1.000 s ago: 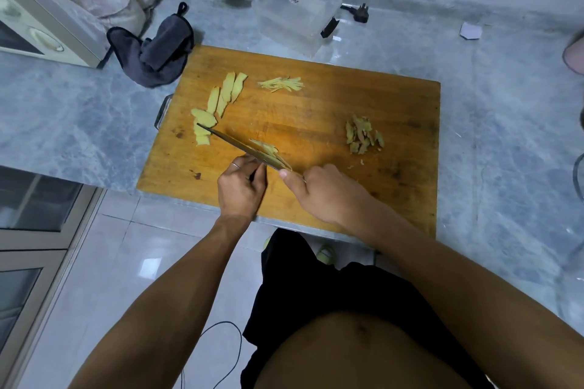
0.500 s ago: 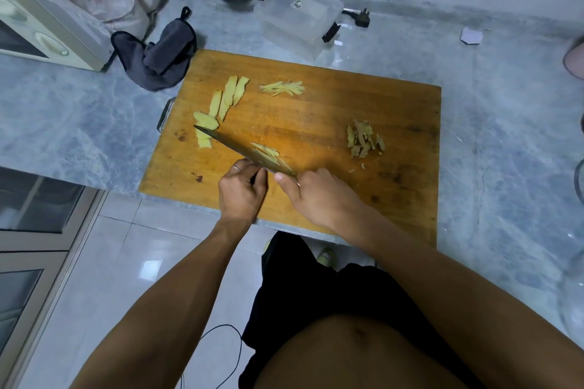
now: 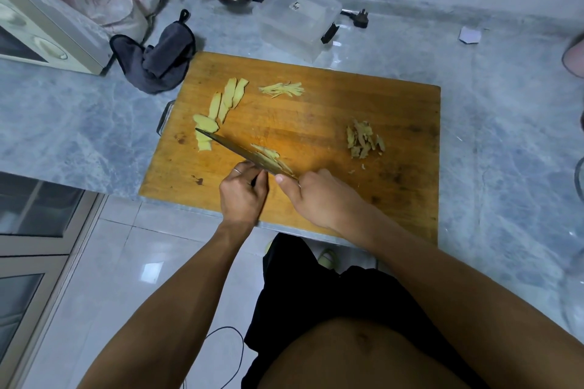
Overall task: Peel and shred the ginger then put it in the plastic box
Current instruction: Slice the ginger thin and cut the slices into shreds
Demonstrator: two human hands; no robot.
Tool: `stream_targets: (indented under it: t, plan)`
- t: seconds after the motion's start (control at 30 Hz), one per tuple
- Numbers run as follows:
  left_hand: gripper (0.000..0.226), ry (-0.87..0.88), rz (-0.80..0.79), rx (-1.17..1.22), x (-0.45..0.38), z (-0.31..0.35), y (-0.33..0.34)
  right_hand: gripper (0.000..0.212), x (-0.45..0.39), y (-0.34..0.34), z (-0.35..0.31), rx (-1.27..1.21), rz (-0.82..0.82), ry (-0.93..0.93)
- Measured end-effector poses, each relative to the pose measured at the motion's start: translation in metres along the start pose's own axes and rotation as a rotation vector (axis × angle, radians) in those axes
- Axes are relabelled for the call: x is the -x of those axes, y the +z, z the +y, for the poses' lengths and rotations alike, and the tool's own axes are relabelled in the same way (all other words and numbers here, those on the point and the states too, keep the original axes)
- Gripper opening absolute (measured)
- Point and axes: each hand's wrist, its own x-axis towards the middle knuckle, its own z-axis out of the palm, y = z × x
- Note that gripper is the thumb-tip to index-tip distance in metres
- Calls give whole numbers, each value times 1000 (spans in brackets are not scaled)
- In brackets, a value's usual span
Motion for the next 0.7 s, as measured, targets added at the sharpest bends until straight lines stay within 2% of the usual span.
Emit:
stream_targets:
  t: [0.07,0.2,0.3,0.7]
  plan:
    - [10,-4,-9,-6,0,0,0,58,0,3,-3,10,26,-12]
    - [16,-18,-33,-12,1,-3,-2,63,-1,6,-4,37,40,-24]
    - [10,-8,-28,-5,1,-2,-1,62,2,3,1,47,41,-22]
    - [12,-17,-23,-9,-1,0,-1,66,1,-4,1,14,-21,6]
